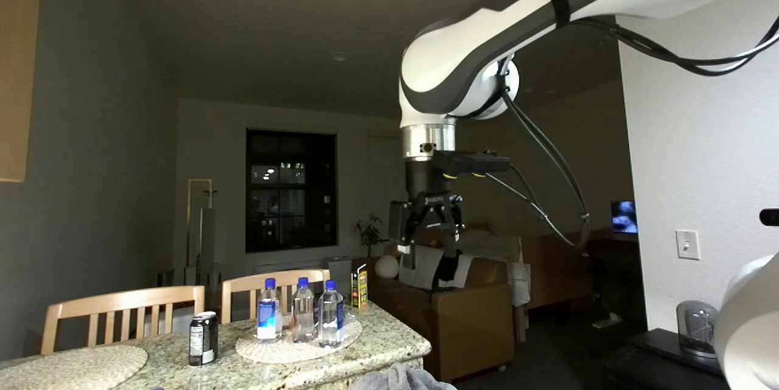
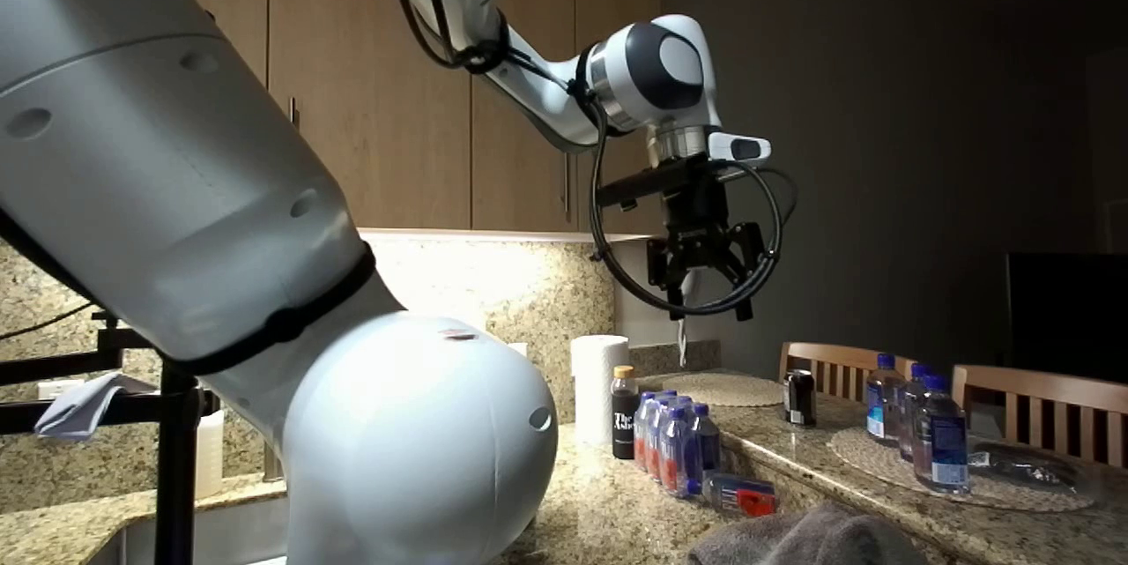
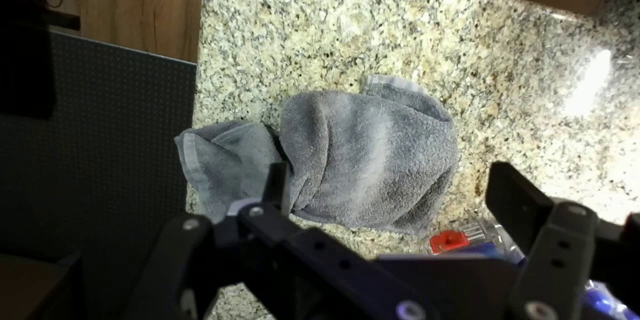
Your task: Move the cloth
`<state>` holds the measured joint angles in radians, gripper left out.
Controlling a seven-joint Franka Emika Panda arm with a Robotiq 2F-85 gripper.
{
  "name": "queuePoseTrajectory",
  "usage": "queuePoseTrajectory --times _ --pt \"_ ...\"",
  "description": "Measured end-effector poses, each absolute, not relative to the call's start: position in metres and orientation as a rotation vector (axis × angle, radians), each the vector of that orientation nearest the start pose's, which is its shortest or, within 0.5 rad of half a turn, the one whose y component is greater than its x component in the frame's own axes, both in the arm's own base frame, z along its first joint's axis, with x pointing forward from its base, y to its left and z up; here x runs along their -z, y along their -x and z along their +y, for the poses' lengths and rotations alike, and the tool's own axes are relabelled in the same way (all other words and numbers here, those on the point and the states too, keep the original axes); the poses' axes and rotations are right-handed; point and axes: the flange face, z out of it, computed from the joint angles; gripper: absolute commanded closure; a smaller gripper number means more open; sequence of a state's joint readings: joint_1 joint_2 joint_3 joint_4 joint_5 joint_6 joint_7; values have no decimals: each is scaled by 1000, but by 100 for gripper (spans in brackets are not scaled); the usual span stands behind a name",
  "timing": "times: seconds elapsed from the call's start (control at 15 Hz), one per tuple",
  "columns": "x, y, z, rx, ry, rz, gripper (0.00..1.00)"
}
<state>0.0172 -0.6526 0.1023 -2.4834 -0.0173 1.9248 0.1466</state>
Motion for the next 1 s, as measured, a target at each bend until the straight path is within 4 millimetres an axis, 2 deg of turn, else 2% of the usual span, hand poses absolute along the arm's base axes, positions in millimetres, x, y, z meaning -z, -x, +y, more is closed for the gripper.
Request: queuePoseTrajectory --times 0.2,0.47,0.8,1.0 --pt "-508 -388 45 211 3181 73 0" --pt "-496 -435 34 234 3156 108 0" --pt "-476 -493 12 205 3148 174 0" --pt "-459 -518 -7 162 3159 219 0"
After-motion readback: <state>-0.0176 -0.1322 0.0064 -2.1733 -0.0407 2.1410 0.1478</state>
